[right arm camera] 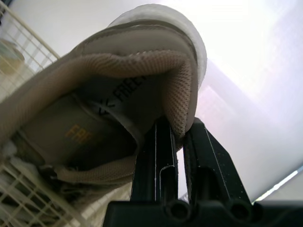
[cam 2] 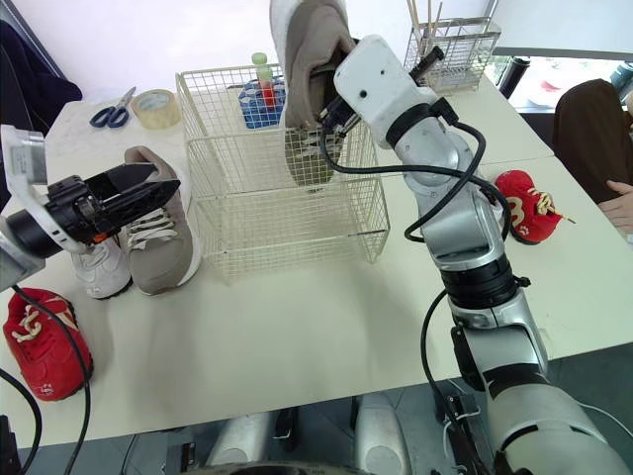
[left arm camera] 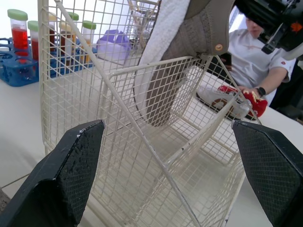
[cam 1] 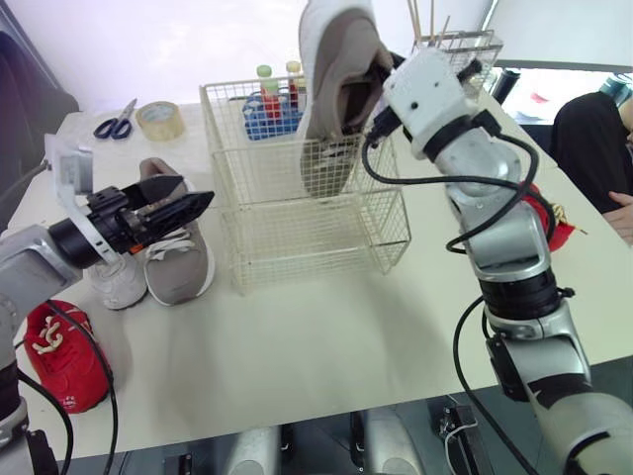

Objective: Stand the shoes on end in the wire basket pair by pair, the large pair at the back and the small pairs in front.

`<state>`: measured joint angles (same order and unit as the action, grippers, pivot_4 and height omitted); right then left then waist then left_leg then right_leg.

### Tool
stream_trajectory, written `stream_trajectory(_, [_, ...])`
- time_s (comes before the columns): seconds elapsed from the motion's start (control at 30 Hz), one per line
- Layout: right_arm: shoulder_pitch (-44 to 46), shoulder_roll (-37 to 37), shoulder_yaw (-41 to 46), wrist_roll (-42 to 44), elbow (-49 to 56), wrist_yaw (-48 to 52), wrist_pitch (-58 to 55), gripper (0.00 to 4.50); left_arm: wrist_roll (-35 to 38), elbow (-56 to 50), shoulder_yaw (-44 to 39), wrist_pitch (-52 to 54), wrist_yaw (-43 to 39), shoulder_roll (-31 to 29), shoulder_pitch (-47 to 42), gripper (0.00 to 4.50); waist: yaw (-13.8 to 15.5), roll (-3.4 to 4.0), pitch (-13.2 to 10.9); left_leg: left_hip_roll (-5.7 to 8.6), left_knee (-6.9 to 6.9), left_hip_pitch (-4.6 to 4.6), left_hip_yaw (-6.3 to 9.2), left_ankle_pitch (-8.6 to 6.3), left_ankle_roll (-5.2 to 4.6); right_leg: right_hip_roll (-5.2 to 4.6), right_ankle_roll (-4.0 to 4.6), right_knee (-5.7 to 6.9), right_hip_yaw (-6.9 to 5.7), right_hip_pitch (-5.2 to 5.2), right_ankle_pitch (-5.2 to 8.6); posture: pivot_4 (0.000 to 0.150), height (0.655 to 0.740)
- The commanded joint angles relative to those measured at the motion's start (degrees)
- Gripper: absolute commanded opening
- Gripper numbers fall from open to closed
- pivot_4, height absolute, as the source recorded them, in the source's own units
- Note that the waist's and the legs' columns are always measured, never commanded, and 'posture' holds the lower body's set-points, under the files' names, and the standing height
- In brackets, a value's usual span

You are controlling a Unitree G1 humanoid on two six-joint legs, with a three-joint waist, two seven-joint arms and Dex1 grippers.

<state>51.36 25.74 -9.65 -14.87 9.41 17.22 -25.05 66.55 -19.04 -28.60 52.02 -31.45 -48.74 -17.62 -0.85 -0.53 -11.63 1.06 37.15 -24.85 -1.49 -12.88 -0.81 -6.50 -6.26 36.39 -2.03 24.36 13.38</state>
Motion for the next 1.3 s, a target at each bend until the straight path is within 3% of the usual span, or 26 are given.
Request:
stream_trajectory(0.03, [-0.84,0.09,0.49,-1.32,0.61,0.57,-2.7,0.05,-0.41,-1.33,-0.76,-1.38,-0.09,-0.1,-0.52,4.5,0.0,0.0,0.0,0.0,0.0,0.0,0.0,0.0,0.0,0.0,0.0,0.0,0.0,0.0,0.0,0.15,0.74])
stream_trajectory(0.33, [0.14,-2.09,1.38,0.54,1.72,0.49,0.99,0.05,-1.32,-0.99,-0.05,-1.64,-0.02,0.61,-0.93,4.5,-0.01,-0.02,0.01,0.0,0.02,0.01,0.0,0.0,0.0,0.0,0.0,0.0,0.0,-0.02,0.0,0.15,0.74])
stream_trajectory(0.43, [0.64,-3.28,2.1,1.41,2.05,0.34,2.63,1.11,-1.52,-0.83,0.07,-1.73,-0.01,0.73,-1.0,4.5,-0.16,-0.02,0.01,0.0,0.0,0.01,0.01,0.0,0.0,0.0,0.0,0.0,0.0,-0.01,0.0,0.15,0.74])
stream_trajectory(0.53, [0.6,-3.56,2.21,1.5,1.98,0.56,3.72,2.55,-1.74,-0.71,0.15,-1.82,0.0,0.88,-1.07,4.5,-0.13,-0.02,0.01,0.0,0.0,0.01,0.01,0.0,0.0,0.0,0.0,0.0,0.0,-0.01,0.0,0.15,0.74])
stream_trajectory(1.13, [-4.55,0.77,8.7,5.45,8.28,3.39,9.57,2.55,-3.69,1.74,1.81,-2.46,-2.04,1.75,-2.33,4.5,0.03,-0.02,0.01,0.0,0.01,0.01,0.01,0.0,0.0,0.01,0.0,0.0,0.0,-0.02,0.0,0.15,0.74])
stream_trajectory(1.3, [-2.16,2.87,15.51,14.38,5.66,7.61,15.1,2.55,-4.64,3.68,1.25,-1.69,-0.93,0.31,-3.43,4.5,0.18,-0.02,0.01,0.0,0.01,0.01,0.01,0.0,0.0,0.01,0.0,0.0,-0.01,-0.02,0.0,0.15,0.74])
